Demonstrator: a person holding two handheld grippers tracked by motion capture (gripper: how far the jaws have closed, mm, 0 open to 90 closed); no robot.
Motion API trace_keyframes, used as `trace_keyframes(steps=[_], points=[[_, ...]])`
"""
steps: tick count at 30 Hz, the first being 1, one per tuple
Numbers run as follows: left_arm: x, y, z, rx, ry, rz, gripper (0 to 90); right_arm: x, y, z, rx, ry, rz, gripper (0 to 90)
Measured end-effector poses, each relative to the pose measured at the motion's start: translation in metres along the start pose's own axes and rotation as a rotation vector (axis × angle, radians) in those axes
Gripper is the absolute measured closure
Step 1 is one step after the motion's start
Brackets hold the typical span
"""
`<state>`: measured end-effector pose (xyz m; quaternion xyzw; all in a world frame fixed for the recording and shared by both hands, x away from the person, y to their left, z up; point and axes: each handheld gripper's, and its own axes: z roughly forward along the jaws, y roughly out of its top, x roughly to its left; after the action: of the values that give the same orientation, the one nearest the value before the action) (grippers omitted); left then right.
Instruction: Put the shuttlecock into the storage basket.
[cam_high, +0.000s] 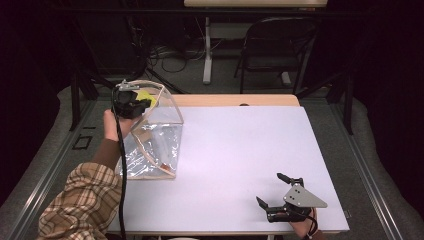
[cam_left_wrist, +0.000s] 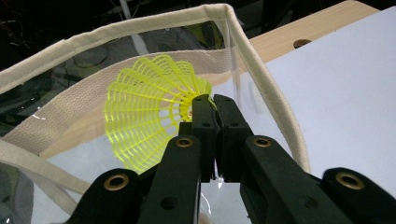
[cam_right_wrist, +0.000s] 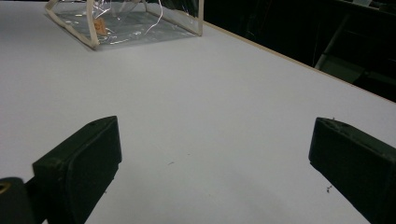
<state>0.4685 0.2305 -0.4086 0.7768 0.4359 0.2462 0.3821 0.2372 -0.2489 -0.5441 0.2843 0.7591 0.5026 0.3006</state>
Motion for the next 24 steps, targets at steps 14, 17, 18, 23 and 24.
trace_keyframes(steps=[14, 17, 18, 23, 24], points=[[0.002, 0.000, 0.002, -0.029, -0.012, -0.018, 71.6, 0.000, 0.000, 0.000, 0.002, 0.000, 0.001, 1.9], [0.002, 0.000, -0.001, -0.044, -0.018, -0.026, 57.3, 0.000, 0.000, 0.000, 0.003, 0.000, 0.005, 1.9], [0.002, 0.000, -0.003, -0.053, -0.022, -0.026, 53.9, 0.000, 0.000, 0.000, 0.003, 0.001, 0.005, 1.9], [0.001, 0.001, -0.013, -0.075, -0.038, -0.024, 37.6, 0.000, 0.000, 0.000, 0.000, 0.002, 0.003, 1.9], [-0.001, 0.002, -0.015, -0.079, -0.036, -0.023, 33.2, 0.000, 0.000, 0.001, 0.000, 0.001, 0.001, 1.9]])
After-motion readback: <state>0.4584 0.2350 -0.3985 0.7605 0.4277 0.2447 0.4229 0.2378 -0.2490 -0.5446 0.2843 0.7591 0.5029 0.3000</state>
